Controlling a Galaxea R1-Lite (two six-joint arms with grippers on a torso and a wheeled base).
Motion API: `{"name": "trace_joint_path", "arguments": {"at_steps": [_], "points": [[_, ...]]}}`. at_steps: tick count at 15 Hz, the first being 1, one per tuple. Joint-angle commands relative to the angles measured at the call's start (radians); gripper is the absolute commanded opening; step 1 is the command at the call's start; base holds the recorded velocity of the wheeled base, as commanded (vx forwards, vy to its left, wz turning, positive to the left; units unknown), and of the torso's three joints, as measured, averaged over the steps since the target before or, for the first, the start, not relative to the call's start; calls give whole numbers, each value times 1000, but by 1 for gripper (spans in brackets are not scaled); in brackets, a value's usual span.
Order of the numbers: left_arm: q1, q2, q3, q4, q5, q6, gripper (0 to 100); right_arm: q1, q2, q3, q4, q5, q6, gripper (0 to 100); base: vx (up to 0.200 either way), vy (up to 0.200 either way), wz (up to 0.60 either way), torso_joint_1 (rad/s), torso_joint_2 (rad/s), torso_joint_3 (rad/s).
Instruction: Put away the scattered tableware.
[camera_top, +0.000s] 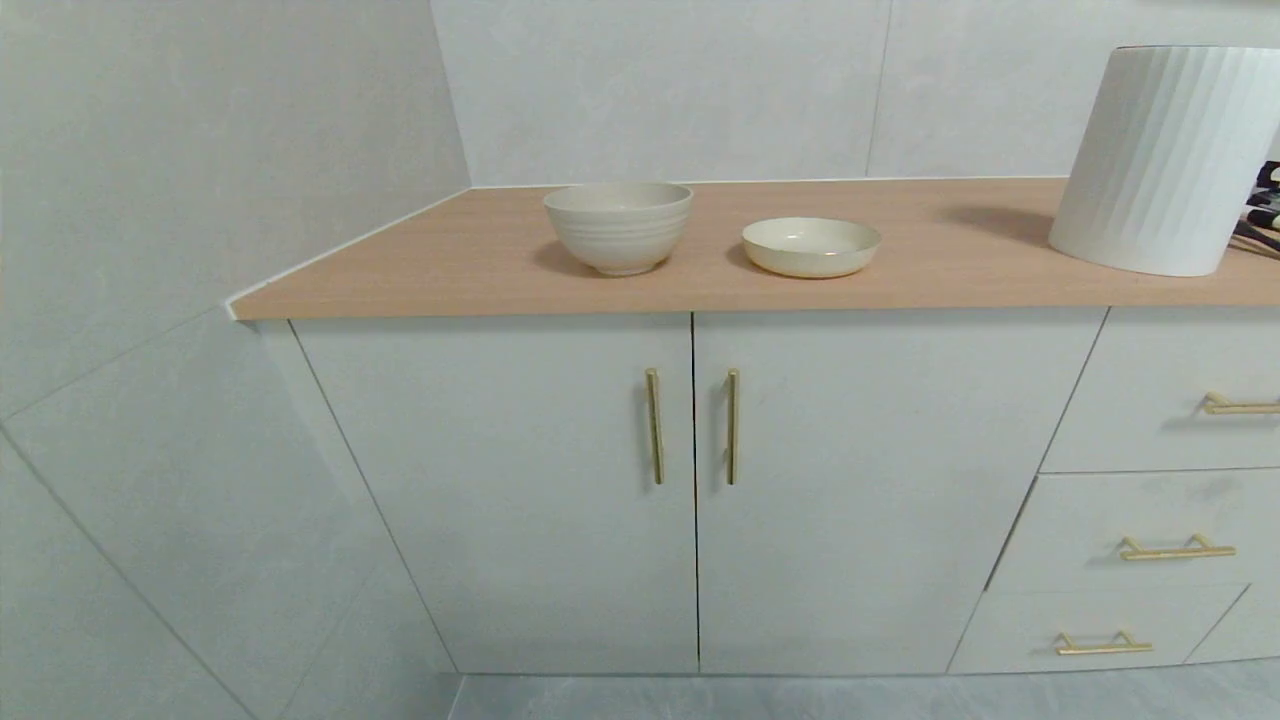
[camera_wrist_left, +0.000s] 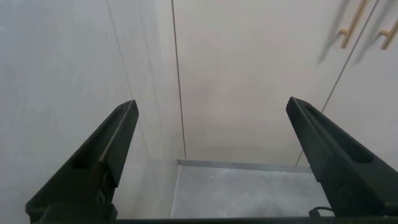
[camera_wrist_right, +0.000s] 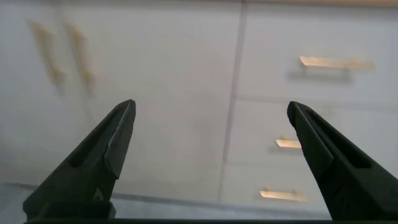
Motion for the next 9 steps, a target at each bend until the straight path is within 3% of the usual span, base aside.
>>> {"name": "trace_joint_path", "arguments": {"at_steps": [1,5,9], "points": [[0,0,0,0,0,0,100,14,170,-104,23,88,3,100,0,0,0,0,0,0],[0,0,0,0,0,0,100,61,616,-248,16,308,8,100,0,0,0,0,0,0],[0,0,0,0,0,0,100,270,977,-415,-45,309,29,100,0,0,0,0,0,0]]}}
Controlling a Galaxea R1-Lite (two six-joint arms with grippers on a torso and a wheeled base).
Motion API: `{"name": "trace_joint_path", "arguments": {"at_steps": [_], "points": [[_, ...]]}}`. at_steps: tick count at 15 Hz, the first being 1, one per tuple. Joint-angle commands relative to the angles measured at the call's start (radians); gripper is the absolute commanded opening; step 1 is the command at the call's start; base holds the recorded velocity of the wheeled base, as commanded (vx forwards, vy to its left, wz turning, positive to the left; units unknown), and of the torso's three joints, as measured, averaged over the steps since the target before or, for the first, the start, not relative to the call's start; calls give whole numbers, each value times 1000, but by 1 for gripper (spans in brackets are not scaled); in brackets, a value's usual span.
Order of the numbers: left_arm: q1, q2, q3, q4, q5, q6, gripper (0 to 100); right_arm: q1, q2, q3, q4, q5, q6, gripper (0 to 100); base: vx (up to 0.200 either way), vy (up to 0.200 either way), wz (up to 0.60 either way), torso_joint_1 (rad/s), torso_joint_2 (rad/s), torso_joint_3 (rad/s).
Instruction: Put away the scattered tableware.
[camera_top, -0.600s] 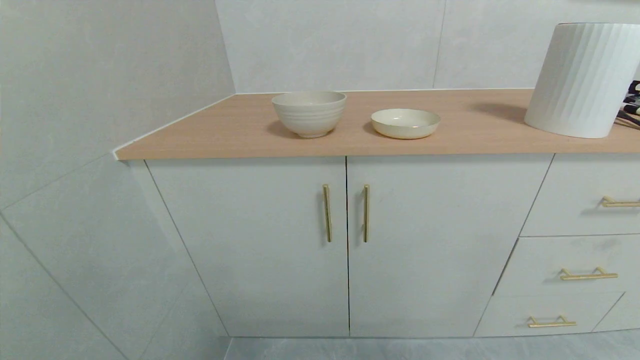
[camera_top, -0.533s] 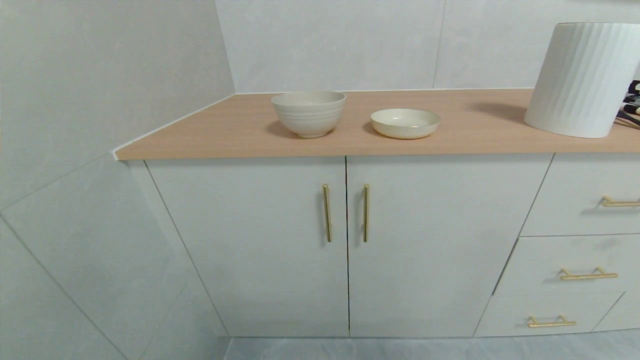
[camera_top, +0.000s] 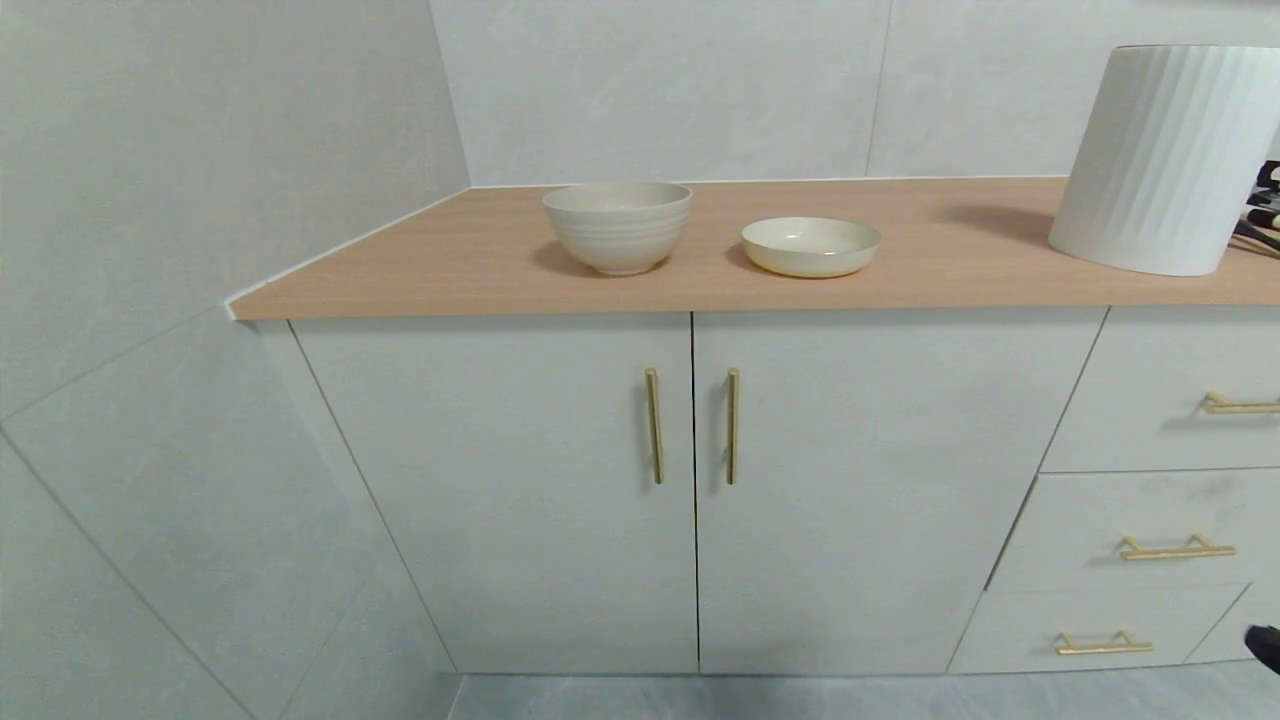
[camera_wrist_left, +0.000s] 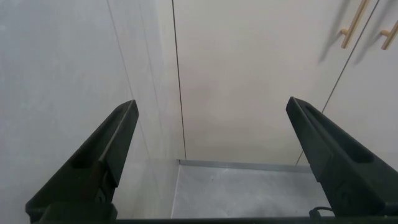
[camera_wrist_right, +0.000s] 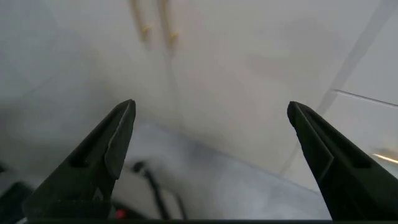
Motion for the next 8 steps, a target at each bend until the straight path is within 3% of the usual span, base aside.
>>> {"name": "trace_joint_path", "arguments": {"at_steps": [1,4,8], "points": [[0,0,0,0,1,0,100,203,395,-182,-51,27,51,100,0,0,0,0,0,0],[0,0,0,0,1,0,100,289,635,-326,-109,28,105,100,0,0,0,0,0,0],[0,0,0,0,1,0,100,317,857,-474,-138,33,154,100,0,0,0,0,0,0]]}}
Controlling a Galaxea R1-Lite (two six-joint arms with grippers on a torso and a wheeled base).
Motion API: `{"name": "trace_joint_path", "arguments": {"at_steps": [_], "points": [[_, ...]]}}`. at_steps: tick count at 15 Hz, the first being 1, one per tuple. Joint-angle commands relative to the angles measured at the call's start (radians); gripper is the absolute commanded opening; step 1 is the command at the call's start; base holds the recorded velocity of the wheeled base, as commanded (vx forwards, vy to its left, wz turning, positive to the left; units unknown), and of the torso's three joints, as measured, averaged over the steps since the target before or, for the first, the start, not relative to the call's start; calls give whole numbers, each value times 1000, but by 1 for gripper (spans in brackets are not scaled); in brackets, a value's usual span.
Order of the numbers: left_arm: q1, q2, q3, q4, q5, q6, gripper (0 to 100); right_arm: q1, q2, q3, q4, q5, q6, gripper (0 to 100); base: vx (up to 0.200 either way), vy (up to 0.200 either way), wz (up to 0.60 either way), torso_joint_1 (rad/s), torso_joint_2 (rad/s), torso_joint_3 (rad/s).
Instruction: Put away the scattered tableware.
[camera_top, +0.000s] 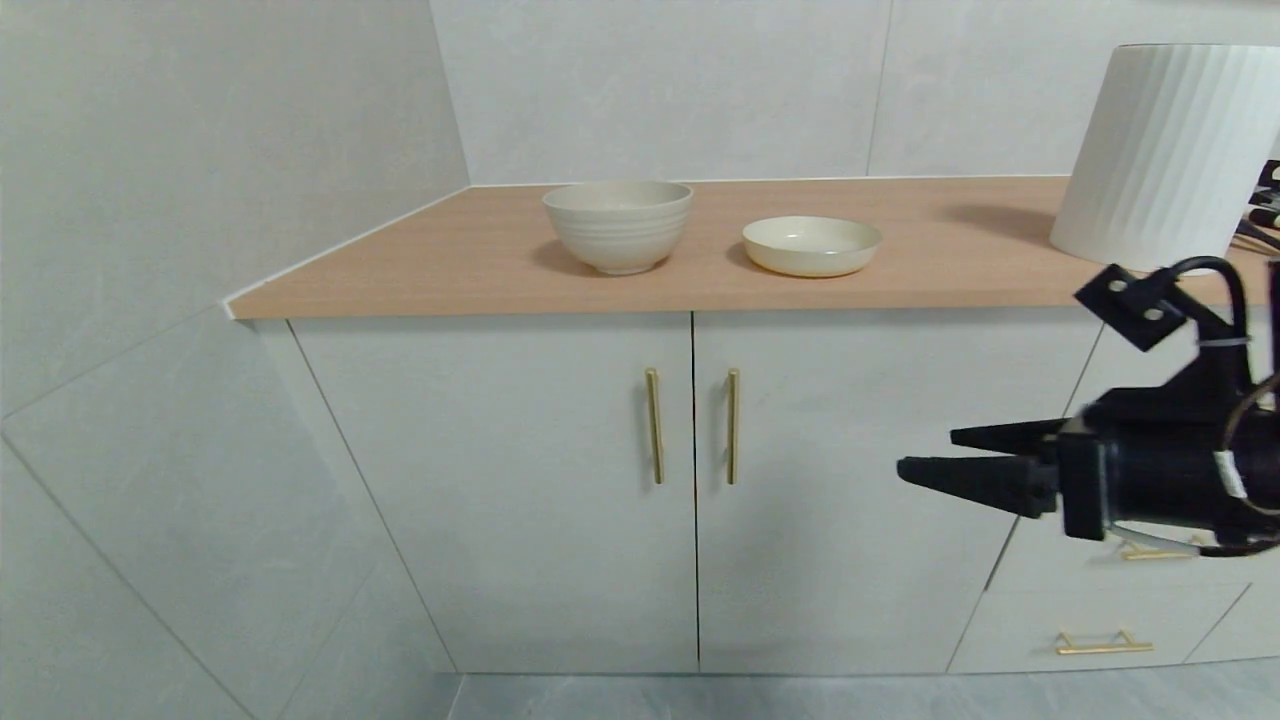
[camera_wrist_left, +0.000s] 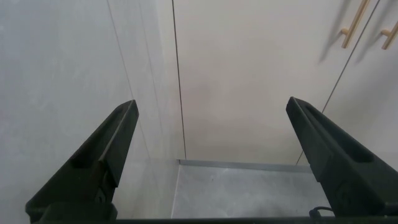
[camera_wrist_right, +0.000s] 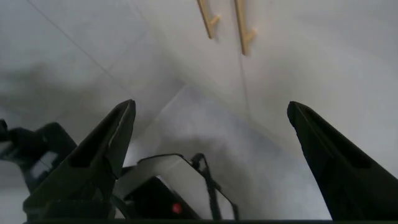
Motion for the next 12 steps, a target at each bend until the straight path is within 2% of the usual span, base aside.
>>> {"name": "trace_joint_path", "arguments": {"at_steps": [1,5,7,10,12], "points": [[0,0,0,0,1,-1,100,27,233,-134,-21,2,13,100,0,0,0,0,0,0],[0,0,0,0,1,-1,100,58,408,-262,-40,0,18,100,0,0,0,0,0,0],[0,0,0,0,1,-1,100,76,468,-263,-119,-4,20,100,0,0,0,0,0,0],[0,0,0,0,1,-1,100,98,573,-252,-327,-38,73,100,0,0,0,0,0,0],[0,0,0,0,1,-1,100,99,607,-251,-380,-44,76,100,0,0,0,0,0,0]]}}
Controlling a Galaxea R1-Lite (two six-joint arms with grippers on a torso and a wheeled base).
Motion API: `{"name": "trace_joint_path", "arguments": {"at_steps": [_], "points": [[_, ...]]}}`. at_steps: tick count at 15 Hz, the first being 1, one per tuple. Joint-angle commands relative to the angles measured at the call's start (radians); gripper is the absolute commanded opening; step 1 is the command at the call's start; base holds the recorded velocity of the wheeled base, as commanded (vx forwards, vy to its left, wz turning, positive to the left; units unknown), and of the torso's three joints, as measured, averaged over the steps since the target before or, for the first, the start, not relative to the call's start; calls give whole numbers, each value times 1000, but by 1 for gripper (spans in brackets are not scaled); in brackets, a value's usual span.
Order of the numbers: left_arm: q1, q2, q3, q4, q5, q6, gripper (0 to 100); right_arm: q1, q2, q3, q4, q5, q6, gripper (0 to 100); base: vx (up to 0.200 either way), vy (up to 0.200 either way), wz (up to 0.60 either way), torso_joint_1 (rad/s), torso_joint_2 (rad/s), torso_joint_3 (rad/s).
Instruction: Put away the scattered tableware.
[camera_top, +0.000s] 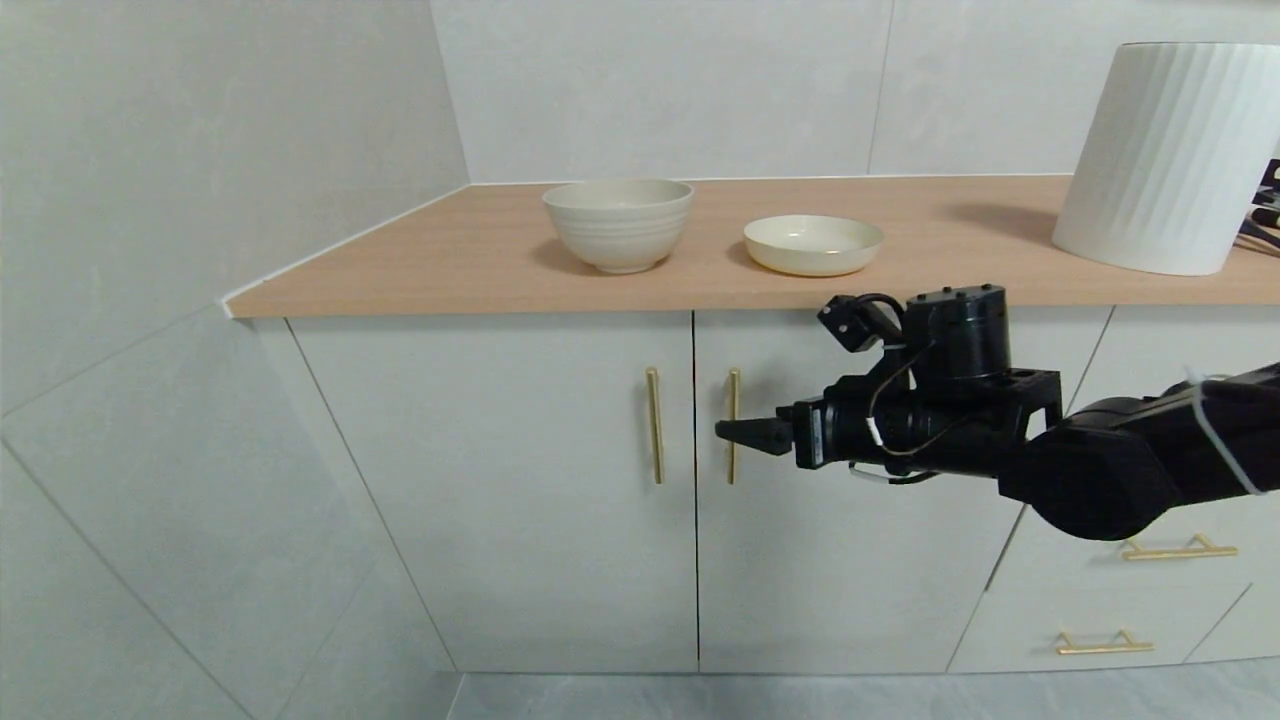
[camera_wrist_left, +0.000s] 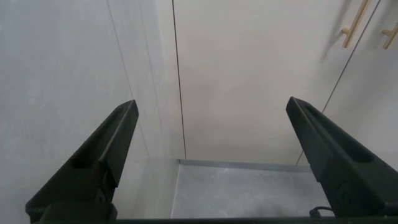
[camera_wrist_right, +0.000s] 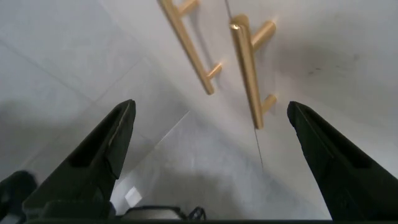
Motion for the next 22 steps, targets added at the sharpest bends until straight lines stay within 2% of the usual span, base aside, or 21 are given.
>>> {"name": "trace_joint_path", "arguments": {"at_steps": [1,3,6,17,22], "points": [[0,0,0,0,1,-1,100,5,70,0,-33,-1,10,100,0,0,0,0,0,0],[0,0,0,0,1,-1,100,41,90,11,-101,-17,56,100,0,0,0,0,0,0],[0,0,0,0,1,-1,100,48,140,11,-205,-32,80,100,0,0,0,0,0,0],[0,0,0,0,1,-1,100,50,242,0,-412,-55,163,100,0,0,0,0,0,0],[0,0,0,0,1,-1,100,88,252,5,-480,-55,220,100,0,0,0,0,0,0]]}}
